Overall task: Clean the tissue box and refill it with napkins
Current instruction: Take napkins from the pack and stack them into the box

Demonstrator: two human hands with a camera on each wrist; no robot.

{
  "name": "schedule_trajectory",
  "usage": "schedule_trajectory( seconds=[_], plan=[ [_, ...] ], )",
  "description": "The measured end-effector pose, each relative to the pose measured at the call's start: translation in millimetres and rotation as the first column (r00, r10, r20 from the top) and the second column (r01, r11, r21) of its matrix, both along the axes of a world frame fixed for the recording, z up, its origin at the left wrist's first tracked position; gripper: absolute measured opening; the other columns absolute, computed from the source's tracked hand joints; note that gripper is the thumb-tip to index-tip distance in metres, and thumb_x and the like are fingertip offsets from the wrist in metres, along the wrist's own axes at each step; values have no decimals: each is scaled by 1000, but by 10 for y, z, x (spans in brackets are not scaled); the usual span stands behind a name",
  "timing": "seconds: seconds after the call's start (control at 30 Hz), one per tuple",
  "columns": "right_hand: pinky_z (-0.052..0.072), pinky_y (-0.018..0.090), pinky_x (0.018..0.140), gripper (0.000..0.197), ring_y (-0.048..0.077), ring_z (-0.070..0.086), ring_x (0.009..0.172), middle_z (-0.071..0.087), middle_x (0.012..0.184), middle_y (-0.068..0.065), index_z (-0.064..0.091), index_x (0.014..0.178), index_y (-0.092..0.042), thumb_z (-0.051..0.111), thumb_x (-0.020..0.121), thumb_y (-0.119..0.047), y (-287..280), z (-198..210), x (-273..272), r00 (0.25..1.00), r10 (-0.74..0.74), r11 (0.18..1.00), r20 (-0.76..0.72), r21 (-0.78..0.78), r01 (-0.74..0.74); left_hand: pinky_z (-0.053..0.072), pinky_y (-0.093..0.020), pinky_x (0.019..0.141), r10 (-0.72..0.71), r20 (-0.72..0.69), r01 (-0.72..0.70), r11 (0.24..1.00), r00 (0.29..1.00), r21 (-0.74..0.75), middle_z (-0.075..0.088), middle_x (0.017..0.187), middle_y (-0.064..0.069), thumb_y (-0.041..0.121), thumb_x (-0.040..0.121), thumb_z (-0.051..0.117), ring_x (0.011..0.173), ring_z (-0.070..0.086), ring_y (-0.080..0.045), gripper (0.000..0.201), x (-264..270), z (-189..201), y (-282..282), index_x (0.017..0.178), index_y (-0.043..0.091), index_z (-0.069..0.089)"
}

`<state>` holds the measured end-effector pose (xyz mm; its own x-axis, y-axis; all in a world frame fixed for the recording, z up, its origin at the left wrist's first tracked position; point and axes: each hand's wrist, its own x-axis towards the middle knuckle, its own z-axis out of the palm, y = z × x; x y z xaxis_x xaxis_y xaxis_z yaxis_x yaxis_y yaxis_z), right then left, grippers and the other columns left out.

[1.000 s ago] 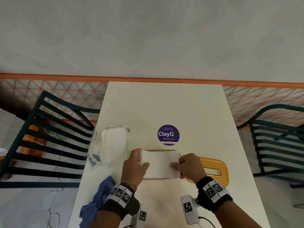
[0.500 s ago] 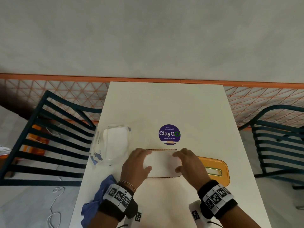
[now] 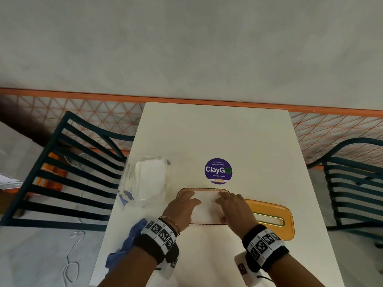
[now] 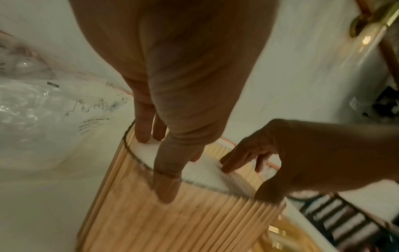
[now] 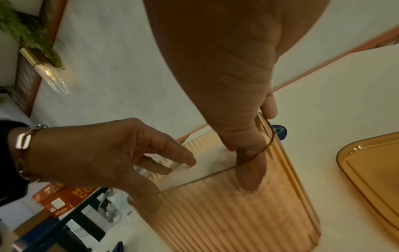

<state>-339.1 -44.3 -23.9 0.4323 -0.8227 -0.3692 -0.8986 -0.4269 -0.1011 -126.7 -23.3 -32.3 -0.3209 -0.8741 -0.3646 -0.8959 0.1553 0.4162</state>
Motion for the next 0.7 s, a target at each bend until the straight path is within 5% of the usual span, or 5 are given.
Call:
schedule_trajectory(
  seconds=[0.1,0.2,0.33,0.47,0.7],
  plan=[
    [44,35,103,54,23,58,123,62,138,0,65,131,-22,83,80,-25,-26,37,19,990,-54,998,128,-29,58,43,-30,112,177,-164,-178,984,971,8,54,143,10,26,87,75,135,48,-8,44,125,97,-47,130,31,65],
    [54,33,80,48,23,68,96,73,109,-1,76,110,-21,94,65,-19,-50,58,-22,948,-133,980,288,-108,170,54,-31,95,472,-263,-511,854,842,-102,69,111,14,37,91,69,102,64,-6,24,471,161,-170,114,30,72],
    [58,33,81,58,25,66,98,71,115,4,70,122,-15,92,69,-20,-72,23,1,915,-201,958,350,-125,258,49,-39,105,783,-24,-783,619,621,-58,68,130,-4,35,90,68,121,61,-23,42,1082,-53,-425,129,19,66],
    [56,31,87,55,23,63,105,70,121,2,67,129,-15,85,78,-20,-55,-51,34,920,-257,951,297,-92,295,45,-48,110,782,217,-812,563,584,158,53,147,-13,53,79,78,135,51,-33,87,1319,-351,-564,147,9,45],
    [58,33,86,60,25,66,105,71,123,2,67,130,-15,88,74,-17,-22,-61,-8,919,-281,948,276,-68,310,53,-49,100,756,294,-807,577,585,123,60,136,-12,66,66,82,125,58,-33,96,1274,-585,-658,136,7,52]
  ],
)
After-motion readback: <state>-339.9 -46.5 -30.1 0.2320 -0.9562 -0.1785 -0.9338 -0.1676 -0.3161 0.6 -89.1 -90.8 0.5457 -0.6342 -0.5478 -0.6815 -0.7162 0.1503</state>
